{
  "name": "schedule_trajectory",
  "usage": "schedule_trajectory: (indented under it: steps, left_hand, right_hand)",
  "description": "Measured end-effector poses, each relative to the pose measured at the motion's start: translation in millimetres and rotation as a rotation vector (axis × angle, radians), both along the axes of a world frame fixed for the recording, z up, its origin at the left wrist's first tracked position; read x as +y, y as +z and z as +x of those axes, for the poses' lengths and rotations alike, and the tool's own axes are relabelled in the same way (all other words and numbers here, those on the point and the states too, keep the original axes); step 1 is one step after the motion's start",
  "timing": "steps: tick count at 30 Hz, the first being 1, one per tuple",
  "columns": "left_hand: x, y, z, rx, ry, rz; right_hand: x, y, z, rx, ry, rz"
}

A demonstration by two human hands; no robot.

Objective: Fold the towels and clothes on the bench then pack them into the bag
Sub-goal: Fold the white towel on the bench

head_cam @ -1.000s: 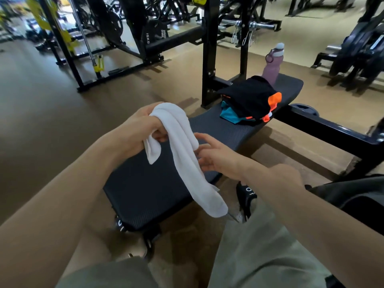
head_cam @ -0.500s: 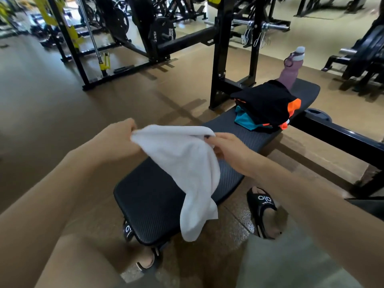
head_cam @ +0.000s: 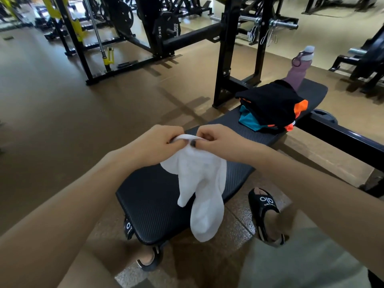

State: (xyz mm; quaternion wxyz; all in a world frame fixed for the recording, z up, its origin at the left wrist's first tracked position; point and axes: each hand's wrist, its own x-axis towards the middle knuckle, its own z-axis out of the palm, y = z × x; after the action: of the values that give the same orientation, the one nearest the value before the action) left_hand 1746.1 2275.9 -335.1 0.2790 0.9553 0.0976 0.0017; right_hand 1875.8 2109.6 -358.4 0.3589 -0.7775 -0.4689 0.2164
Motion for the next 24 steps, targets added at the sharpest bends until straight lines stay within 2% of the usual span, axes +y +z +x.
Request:
schedule_trajectory:
  steps: [2, 6, 9, 11, 14, 17, 21, 24]
  left_hand:
    - [6, 4, 2, -0.056, 0.052, 0.059]
    - [27, 17, 1, -0.113, 0.123, 0.295]
    - [38, 18, -2, -0.065, 0.116, 0.426]
    - [42, 17, -4, -0.087, 0.128, 0.439]
    - [50, 18, -6, -0.156, 0.171, 0.481]
    - [56, 23, -8, -0.189, 0.209, 0.55]
    - [60, 33, -12, -0.2, 0.243, 0.505]
    - [67, 38, -16, -0.193, 0.255, 0.55]
  right_hand:
    - [-4, -8, 8, -0.019, -0.037, -0.057]
    - [-13, -18, 27, -0.019, -0.192, -0.079]
    - [-15, -14, 36, -0.214, -0.282, -0.038]
    - [-13, -10, 38, -0.269, -0.312, 0.004]
    - [-8, -8, 40, -0.226, -0.343, 0.043]
    - [-3, -7, 38, -0.267, -0.309, 0.005]
    - [-3, 2, 45, -0.387, -0.317, -0.045]
    - [-8, 8, 58, -0.409, -0.359, -0.126]
